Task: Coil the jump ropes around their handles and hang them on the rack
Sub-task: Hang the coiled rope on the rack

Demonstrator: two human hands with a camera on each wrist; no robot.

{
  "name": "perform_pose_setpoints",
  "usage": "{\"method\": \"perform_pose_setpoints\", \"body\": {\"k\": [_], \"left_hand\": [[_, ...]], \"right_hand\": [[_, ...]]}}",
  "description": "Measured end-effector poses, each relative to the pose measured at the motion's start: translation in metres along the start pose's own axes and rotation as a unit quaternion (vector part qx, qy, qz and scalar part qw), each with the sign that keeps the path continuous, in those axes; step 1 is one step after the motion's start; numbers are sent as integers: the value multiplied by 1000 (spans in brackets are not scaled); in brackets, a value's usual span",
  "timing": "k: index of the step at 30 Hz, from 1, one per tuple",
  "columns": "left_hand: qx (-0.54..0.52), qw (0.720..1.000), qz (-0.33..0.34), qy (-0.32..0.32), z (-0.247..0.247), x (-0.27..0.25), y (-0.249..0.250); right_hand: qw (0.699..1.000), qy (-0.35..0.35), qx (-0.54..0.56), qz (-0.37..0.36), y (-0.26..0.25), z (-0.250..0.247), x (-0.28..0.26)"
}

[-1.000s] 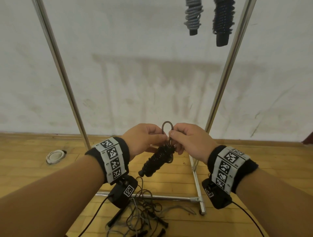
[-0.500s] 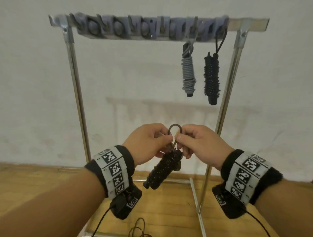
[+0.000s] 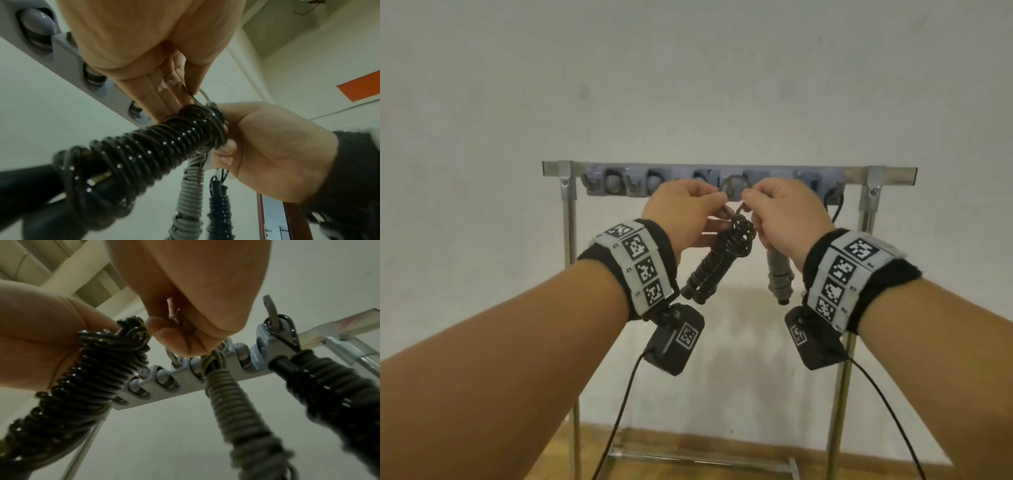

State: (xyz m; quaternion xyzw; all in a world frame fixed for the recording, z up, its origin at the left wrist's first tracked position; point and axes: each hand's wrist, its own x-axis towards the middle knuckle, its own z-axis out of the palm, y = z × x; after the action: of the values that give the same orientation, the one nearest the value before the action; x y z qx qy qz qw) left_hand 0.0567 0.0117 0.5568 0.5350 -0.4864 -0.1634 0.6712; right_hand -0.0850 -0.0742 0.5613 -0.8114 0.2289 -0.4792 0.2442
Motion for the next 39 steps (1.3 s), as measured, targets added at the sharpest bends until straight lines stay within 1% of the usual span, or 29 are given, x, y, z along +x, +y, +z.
{"method": "perform_pose_setpoints", "body": {"k": [4, 6, 8, 9, 11, 13, 15, 16, 17, 18, 21, 24, 26, 27, 28, 30, 31, 32, 33, 34, 35, 36, 37, 39], "left_hand": [[0, 1000, -6, 20, 7, 23, 3], [2, 1000, -13, 27, 8, 32, 2], [7, 999, -26, 25, 9, 39, -1], [14, 999, -33, 18, 10, 41, -3], [46, 998, -41, -2, 11, 44, -8], [51, 997, -53, -10, 11, 44, -15], [44, 997, -54, -19, 10, 44, -21], [48, 997, -49, -24, 9, 45, -24], [57, 997, -41, -30, 8, 44, -27], [66, 997, -31, -28, 7, 42, -29], [89, 996, 5, -15, 3, 32, -43], [109, 994, 19, 21, -6, 8, -68], [114, 993, -3, 25, -12, -13, -97], [123, 992, -24, 21, -16, -24, -114], [138, 990, -42, 6, -18, -34, -134], [162, 983, -82, -29, -21, -70, -179], [179, 977, -97, -68, -21, -84, -188], [208, 961, -139, -119, -20, -96, -220], [239, 929, -207, -190, -13, -144, -279], [265, 916, -194, -231, -10, -147, -282], [316, 892, -190, -262, -10, -159, -299], [341, 871, -189, -298, -6, -172, -314], [381, 839, -172, -349, -4, -183, -329], [442, 755, -163, -456, 6, -213, -374]], "right_hand": [[997, 32, -76, 6, -1, 5, 29], [992, 28, -120, 7, -1, 6, 38], [977, -14, -214, -3, -3, 8, 45], [961, -42, -274, -15, -3, 9, 46], [937, -90, -338, -19, 2, 9, 46], [936, -111, -335, -18, 10, 11, 48], [958, -87, -273, -8, 18, 14, 46], [971, -70, -227, 10, 20, 16, 44], [979, -57, -195, 21, 20, 17, 41], [981, -54, -186, 13, 20, 19, 39], [982, -67, -175, -19, 23, 19, 23], [992, -60, -108, -11, 38, 18, -6], [996, -62, -61, 7, 56, 24, -32], [997, -59, -40, 25, 67, 28, -43], [996, -69, -31, 42, 80, 31, -56], [990, -110, -51, 75, 109, 41, -91], [982, -155, -74, 81, 115, 44, -101], [964, -215, -103, 117, 142, 58, -116], [935, -285, -115, 179, 181, 91, -171], [924, -316, -127, 176, 185, 94, -170], [911, -338, -156, 176, 201, 101, -181], [894, -369, -186, 173, 214, 109, -193], [875, -402, -212, 167, 229, 117, -206], [826, -477, -249, 169, 264, 143, -245]]}}
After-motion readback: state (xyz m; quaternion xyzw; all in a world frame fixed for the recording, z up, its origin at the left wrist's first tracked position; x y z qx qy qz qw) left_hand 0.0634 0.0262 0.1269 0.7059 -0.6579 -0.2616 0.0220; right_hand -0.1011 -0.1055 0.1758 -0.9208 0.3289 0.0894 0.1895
